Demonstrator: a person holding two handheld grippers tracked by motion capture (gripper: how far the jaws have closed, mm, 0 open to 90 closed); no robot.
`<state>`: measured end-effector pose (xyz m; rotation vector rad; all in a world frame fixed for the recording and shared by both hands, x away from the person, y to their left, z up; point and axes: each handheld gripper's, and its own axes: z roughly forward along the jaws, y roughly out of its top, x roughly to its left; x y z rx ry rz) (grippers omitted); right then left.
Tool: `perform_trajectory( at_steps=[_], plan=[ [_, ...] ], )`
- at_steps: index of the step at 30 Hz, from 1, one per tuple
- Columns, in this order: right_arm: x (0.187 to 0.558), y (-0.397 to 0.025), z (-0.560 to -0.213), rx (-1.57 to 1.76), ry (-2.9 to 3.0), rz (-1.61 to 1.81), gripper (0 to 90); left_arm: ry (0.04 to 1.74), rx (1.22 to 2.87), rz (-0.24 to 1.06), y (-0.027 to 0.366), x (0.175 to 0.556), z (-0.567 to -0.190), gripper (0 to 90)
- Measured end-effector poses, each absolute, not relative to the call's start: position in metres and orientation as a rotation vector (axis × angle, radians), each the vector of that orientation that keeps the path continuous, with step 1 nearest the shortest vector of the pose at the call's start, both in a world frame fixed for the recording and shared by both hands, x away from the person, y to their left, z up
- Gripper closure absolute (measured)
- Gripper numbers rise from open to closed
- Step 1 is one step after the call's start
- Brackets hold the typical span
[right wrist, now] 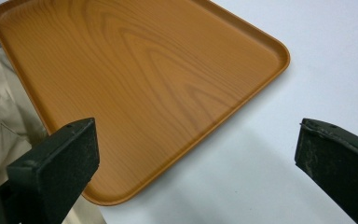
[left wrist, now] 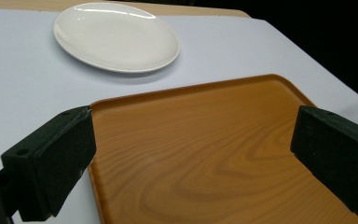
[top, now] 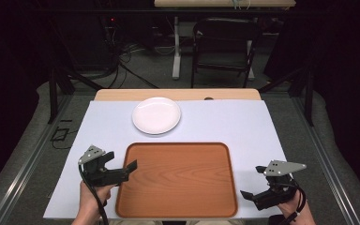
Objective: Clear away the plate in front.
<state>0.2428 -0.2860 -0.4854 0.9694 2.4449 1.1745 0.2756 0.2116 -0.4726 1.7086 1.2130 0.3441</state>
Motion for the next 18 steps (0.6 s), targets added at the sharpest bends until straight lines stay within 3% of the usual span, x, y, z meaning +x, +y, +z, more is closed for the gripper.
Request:
perform_trajectory(
  at_steps=[8, 18],
  plan=[
    [0.243, -0.286, -0.485, 0.97, 2.442, 1.171, 0.0, 1.284, 1.614, 0.235, 0.208, 0.302, -0.477, 0.2],
    [0.243, -0.286, -0.486, 0.969, 2.444, 1.17, 0.0, 1.328, 1.514, 0.201, 0.197, 0.325, -0.475, 0.2]
  ],
)
